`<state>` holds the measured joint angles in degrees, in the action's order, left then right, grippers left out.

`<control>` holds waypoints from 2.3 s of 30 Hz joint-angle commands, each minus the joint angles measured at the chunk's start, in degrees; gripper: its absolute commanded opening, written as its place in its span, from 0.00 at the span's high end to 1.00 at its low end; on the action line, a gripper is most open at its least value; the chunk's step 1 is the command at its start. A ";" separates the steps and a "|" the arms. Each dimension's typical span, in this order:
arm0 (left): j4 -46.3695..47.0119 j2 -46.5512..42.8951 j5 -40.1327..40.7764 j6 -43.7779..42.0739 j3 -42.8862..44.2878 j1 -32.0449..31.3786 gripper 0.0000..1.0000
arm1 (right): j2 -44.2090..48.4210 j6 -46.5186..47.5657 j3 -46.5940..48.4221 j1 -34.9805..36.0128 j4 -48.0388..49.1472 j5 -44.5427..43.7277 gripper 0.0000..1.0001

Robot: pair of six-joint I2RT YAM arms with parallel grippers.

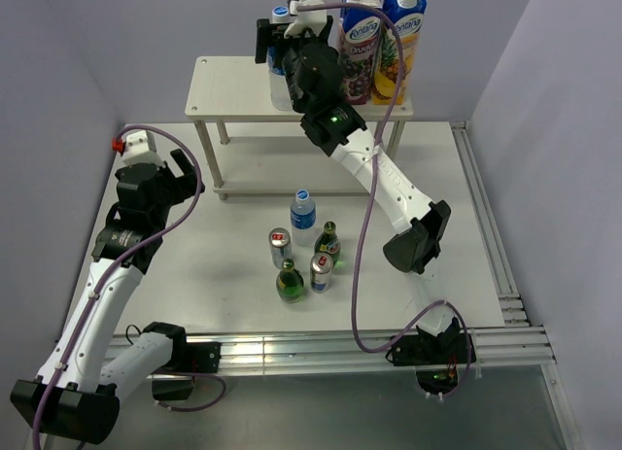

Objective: Place and organize the beverage onto the shelf

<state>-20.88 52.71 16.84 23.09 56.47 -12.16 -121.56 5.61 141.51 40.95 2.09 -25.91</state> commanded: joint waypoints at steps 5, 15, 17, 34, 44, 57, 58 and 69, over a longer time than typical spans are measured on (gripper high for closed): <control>0.93 -0.94 0.12 -0.68 0.49 0.30 0.04 | 0.97 0.72 0.78 0.80 3.01 -1.33 0.09; 0.85 -0.94 0.83 -0.86 0.57 0.39 0.04 | 5.80 2.83 -6.06 2.38 4.06 -5.29 0.00; 0.85 -0.94 0.91 -0.86 0.49 0.30 0.04 | 6.68 3.36 -8.08 2.90 4.50 -6.51 0.00; 0.76 -0.68 1.88 -1.12 0.57 0.39 0.04 | 17.40 4.95 -22.50 8.53 8.81 -17.94 0.00; 5.59 1.16 -29.74 -5.69 -0.66 -1.80 0.01 | 44.19 -4.98 -59.97 17.75 13.11 -26.02 0.00; 3.04 13.03 -33.30 -7.80 2.42 -18.68 0.01 | 77.41 -21.07 -87.27 25.76 -5.42 -36.66 0.00; 3.48 13.21 -32.75 -7.89 2.42 -18.86 0.01 | 78.57 -20.99 -88.07 25.76 -5.78 -37.10 0.00; 14.19 17.42 -17.10 -7.01 0.32 -27.20 0.01 | 84.20 -20.46 -93.52 25.67 -5.96 -37.37 0.00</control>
<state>-14.66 69.01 -5.87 16.67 56.58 -36.03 -38.52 -14.17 48.49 66.28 -4.45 -61.93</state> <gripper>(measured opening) 0.993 0.998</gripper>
